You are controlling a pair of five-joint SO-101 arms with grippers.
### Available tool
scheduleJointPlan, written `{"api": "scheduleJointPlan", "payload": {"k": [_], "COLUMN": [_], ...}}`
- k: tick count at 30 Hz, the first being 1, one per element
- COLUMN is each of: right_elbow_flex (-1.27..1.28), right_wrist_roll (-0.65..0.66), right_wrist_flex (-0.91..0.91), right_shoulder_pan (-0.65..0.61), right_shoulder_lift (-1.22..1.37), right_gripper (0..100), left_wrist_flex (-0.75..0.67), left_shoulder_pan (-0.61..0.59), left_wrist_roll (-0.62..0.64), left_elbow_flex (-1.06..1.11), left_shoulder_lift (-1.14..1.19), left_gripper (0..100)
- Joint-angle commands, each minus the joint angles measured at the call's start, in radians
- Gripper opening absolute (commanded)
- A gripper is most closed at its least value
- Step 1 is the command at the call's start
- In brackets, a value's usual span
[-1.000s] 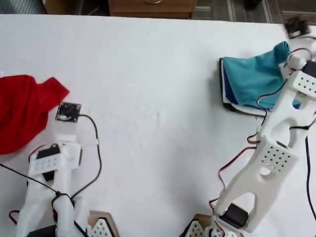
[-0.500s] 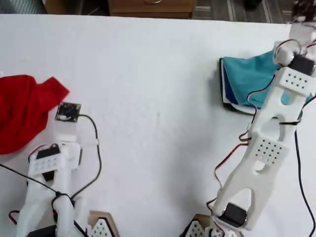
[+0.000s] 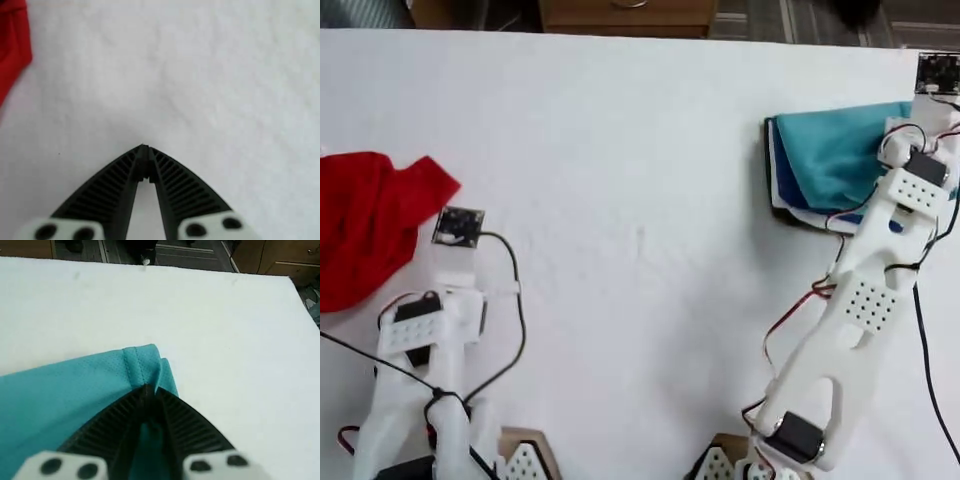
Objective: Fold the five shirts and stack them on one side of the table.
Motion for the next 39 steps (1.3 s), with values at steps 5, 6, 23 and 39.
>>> {"api": "scheduleJointPlan", "payload": {"k": [5, 6, 23, 39], "right_elbow_flex": [-0.147, -0.175, -0.356, -0.368], "right_wrist_roll": [-0.014, -0.014, -0.005, 0.155], "right_wrist_flex": [0.142, 0.180, 0.621, 0.763], "right_shoulder_pan": [0.015, 0.015, 0.154, 0.242], "right_shoulder_lift": [-0.116, -0.139, -0.255, 0.016], "right_gripper": [2.2, 3.7, 1.9, 1.9], "left_wrist_flex": [-0.025, -0.026, -0.026, -0.026], "left_shoulder_pan": [-0.003, -0.003, -0.003, -0.003], "left_wrist_roll": [0.005, 0.005, 0.005, 0.006], "left_elbow_flex": [-0.007, -0.007, -0.005, -0.005], "left_shoulder_lift": [-0.020, -0.020, -0.020, -0.020], "left_gripper": [3, 3, 3, 3]}}
